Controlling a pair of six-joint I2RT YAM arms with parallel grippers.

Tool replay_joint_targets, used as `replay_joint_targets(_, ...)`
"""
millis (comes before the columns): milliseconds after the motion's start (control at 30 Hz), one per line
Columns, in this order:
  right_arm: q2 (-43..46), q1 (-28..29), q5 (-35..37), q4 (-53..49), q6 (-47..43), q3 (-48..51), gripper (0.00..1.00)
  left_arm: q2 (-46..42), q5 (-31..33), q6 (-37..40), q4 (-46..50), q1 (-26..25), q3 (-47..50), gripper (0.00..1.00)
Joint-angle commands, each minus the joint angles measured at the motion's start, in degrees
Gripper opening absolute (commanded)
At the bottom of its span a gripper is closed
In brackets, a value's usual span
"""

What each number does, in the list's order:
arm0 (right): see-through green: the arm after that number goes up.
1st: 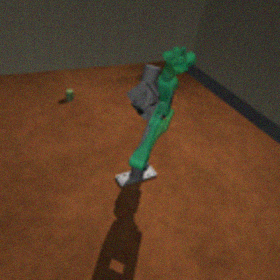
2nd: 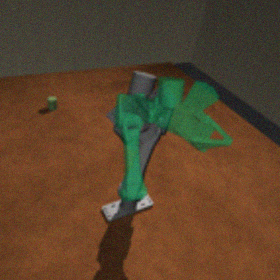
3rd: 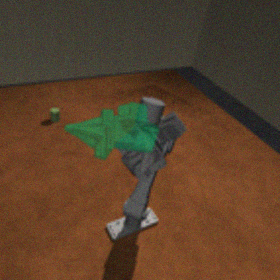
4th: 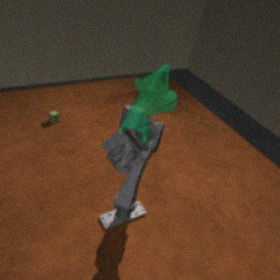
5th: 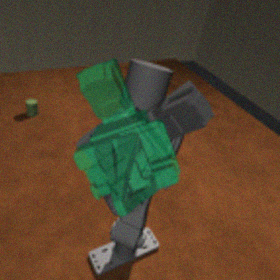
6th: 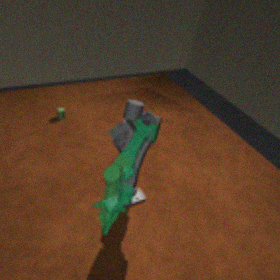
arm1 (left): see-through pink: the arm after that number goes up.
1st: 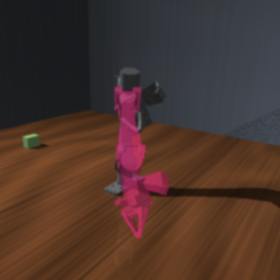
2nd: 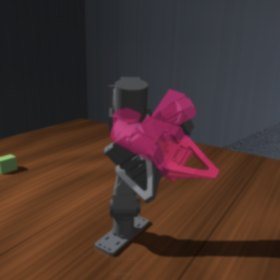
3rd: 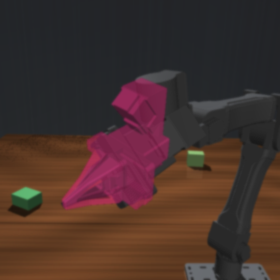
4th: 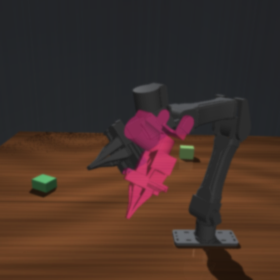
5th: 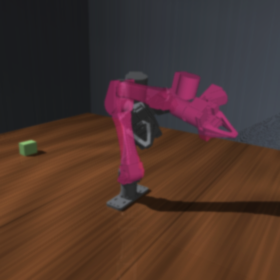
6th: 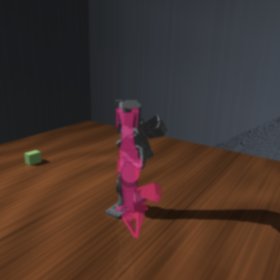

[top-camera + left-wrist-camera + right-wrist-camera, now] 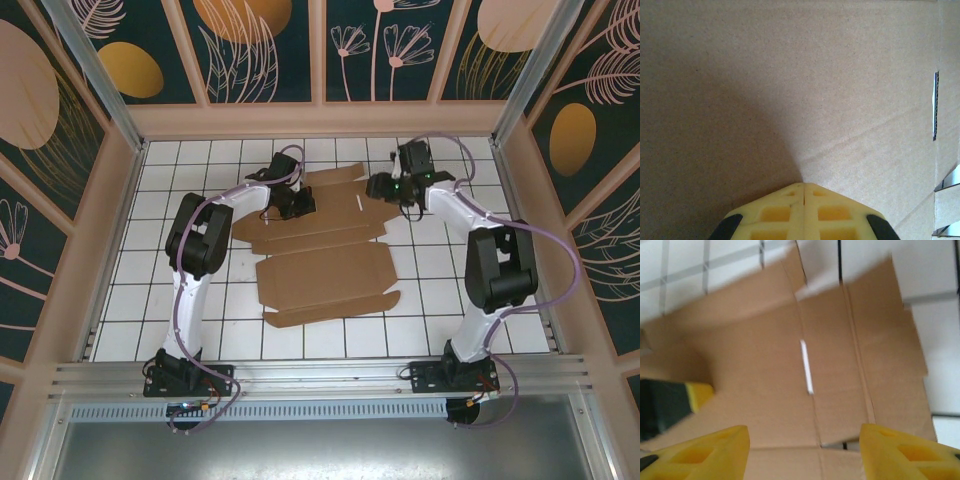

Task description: Fold the paper box

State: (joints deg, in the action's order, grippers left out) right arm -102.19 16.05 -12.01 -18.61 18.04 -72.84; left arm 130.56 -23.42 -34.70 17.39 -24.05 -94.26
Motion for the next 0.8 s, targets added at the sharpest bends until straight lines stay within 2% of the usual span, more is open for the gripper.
replay_joint_targets(0, -1.5, -0.41, -2.05, 1.13, 0.03, 4.95, 0.64, 1.72, 1.65, 1.3, 3.92, 0.41, -0.49, 0.0)
replay_joint_targets(133, -3.19, -0.84, -3.08, 1.96, 0.37, 8.01, 0.66, 1.58, 1.12, 1.21, 3.66, 0.35, -0.33, 0.0)
replay_joint_targets(367, -3.29, -0.85, -9.28, 6.35, 0.94, 12.64, 0.64, 1.36, 0.43, 0.91, 3.25, 0.33, -0.22, 0.0)
replay_joint_targets(600, -3.82, -1.45, -13.39, 12.11, 0.69, 13.77, 0.54, 0.89, -0.57, 0.82, 2.83, 0.24, 0.02, 0.0)
replay_joint_targets(767, -4.34, -1.41, -14.71, 11.93, -0.33, 12.05, 0.42, 0.79, -0.62, 0.71, 2.73, 0.26, -0.05, 0.0)
